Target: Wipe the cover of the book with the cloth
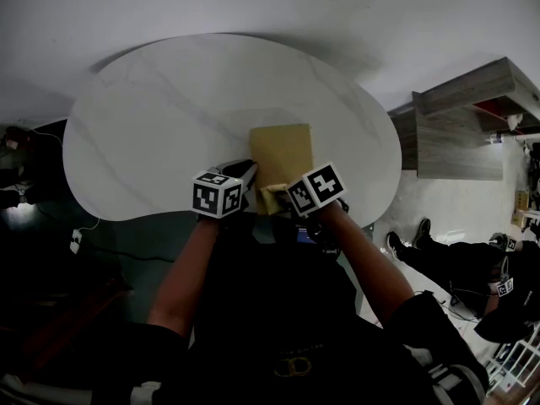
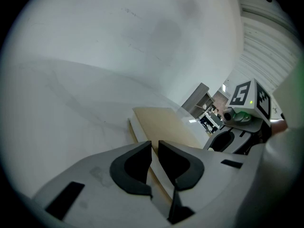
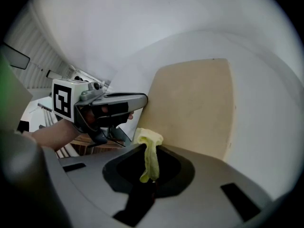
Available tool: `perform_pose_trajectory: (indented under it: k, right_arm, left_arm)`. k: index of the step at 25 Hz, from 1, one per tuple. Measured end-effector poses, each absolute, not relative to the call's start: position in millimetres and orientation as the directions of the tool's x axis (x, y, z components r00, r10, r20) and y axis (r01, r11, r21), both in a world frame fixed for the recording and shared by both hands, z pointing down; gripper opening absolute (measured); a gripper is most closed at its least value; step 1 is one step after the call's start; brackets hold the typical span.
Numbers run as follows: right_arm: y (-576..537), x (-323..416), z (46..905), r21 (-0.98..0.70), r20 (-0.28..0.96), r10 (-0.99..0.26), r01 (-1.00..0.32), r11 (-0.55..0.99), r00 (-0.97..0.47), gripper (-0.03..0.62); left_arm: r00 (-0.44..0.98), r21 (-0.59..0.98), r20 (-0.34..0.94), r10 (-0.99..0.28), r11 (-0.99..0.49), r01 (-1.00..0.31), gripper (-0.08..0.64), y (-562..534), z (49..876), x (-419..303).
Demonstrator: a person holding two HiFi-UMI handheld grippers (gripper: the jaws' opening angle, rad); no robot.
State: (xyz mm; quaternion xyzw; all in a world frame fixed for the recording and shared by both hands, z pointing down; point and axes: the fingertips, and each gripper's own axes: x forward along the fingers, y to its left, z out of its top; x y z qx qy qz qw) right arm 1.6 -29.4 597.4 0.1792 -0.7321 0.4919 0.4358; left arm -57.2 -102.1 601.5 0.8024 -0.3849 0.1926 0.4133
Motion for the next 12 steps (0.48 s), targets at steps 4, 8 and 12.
perform_pose_trajectory:
  k: [4, 8, 12]
  right_arm:
    - [-30.9, 12.5, 596.4, -0.559, 0.818, 0.155, -0.702, 0.442, -0.554, 0.087]
    - [-33.6, 25.3, 596.4, -0.546, 0.827, 0.142, -0.717, 0.433, -0.544, 0.087]
    - [-38.5, 40.7, 596.5, -0.534, 0.835, 0.124, -0.735, 0.417, -0.536, 0.087]
  left_arm:
    - [0.628, 0.512, 0.628, -0.459, -0.364, -0.778, 0.048, -101.5, 600.5, -56.7]
    - [0.627, 0.510, 0.630, -0.459, -0.363, -0.779, 0.048, -101.5, 600.9, -56.1]
    - [0.626, 0.509, 0.632, -0.457, -0.363, -0.780, 0.048, -102.6, 601.5, -54.7]
